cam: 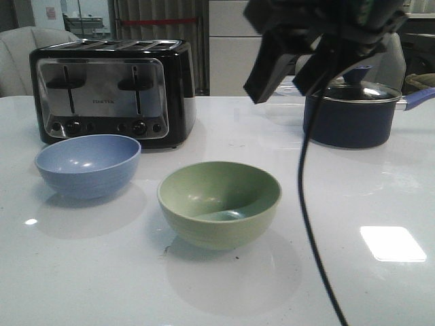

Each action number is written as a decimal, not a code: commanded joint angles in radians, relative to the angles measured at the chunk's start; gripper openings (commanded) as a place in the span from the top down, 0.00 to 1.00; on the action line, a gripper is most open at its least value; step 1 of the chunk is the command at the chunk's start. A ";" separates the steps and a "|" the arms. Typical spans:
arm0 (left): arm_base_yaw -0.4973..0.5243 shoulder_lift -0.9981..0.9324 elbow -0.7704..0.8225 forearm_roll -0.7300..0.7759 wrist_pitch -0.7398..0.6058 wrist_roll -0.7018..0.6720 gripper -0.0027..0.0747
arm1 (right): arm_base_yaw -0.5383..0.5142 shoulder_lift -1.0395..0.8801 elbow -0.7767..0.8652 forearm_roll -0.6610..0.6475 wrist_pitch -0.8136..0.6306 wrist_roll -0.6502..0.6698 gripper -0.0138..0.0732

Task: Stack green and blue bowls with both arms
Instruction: 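Lift the right gripper away from the green bowl, then lower the left gripper to the blue bowl rim and grasp it, then lift the blue bowl and lower it into the green bowl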

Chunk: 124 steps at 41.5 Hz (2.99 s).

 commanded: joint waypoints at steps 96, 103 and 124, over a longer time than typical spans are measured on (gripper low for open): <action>-0.196 0.723 -0.605 -0.181 0.041 0.053 0.85 | 0.007 -0.461 0.260 0.005 0.006 -0.015 0.25; -0.333 0.707 -0.631 -0.187 0.037 0.059 0.85 | 0.007 -0.461 0.260 0.005 0.007 -0.015 0.25; -0.497 0.889 -0.641 -0.210 -0.066 0.065 0.85 | 0.007 -0.461 0.260 0.005 0.006 -0.015 0.25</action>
